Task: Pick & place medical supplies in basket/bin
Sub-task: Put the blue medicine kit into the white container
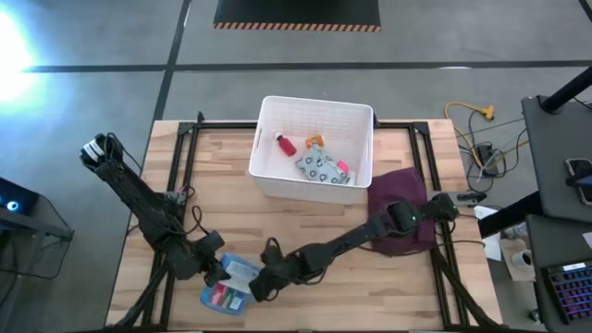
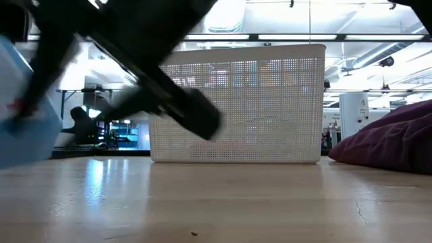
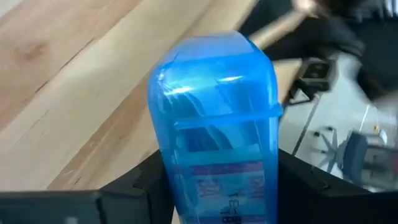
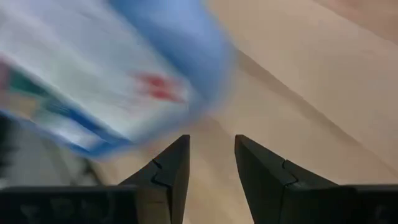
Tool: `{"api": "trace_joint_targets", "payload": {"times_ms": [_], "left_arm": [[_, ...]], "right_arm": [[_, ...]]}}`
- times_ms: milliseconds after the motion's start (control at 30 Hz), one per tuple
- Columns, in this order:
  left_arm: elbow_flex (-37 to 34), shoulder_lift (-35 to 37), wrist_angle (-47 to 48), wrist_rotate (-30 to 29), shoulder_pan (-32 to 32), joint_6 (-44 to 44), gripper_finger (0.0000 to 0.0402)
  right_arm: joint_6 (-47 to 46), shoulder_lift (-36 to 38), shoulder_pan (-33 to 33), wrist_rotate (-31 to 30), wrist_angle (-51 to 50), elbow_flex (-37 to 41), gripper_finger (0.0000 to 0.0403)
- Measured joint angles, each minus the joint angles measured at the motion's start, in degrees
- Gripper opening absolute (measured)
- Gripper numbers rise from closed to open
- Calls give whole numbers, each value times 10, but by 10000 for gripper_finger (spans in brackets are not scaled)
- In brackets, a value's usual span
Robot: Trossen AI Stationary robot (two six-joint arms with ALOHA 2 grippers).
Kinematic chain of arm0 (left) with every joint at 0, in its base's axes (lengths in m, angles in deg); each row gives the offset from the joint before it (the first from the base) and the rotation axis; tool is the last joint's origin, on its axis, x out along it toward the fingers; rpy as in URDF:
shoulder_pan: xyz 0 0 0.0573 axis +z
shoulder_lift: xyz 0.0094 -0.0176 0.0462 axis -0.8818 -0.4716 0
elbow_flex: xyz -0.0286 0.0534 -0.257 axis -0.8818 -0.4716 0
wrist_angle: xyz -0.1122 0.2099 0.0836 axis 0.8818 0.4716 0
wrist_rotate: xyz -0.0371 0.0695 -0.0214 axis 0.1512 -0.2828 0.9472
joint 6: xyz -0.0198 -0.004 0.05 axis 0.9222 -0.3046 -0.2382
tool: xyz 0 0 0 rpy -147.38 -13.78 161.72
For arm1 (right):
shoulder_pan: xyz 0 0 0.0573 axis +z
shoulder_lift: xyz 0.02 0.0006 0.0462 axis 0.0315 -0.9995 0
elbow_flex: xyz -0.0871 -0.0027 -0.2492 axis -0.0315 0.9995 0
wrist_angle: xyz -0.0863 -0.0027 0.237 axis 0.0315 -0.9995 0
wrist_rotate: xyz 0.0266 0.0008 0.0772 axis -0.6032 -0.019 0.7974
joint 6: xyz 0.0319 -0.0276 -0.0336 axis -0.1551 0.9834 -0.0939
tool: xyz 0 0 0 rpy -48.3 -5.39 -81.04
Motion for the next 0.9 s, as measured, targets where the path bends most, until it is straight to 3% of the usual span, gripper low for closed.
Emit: {"api": "trace_joint_targets", "payload": {"times_ms": [133,333,467,600,667,733,800,900], "left_arm": [[54,27,52,-33,0,-53,184],[217,35,253,-142,8,-145,184],[346,34,317,-235,50,-288,184],[451,33,317,-250,156,-480,181],[487,34,323,-218,242,-554,181],[514,27,319,-124,357,-615,180],[527,14,309,-2,487,-659,180],[524,-21,265,232,667,-682,180]], "right_arm": [[8,13,27,-34,-135,1,120],[-16,47,74,-73,-319,1,119],[-74,60,104,-97,-400,2,116],[-135,70,122,-97,-449,2,114],[-158,72,126,-97,-461,2,114],[-177,77,128,-97,-477,2,113],[-197,83,128,-103,-480,3,113],[-221,93,131,-125,-482,3,111]]}}
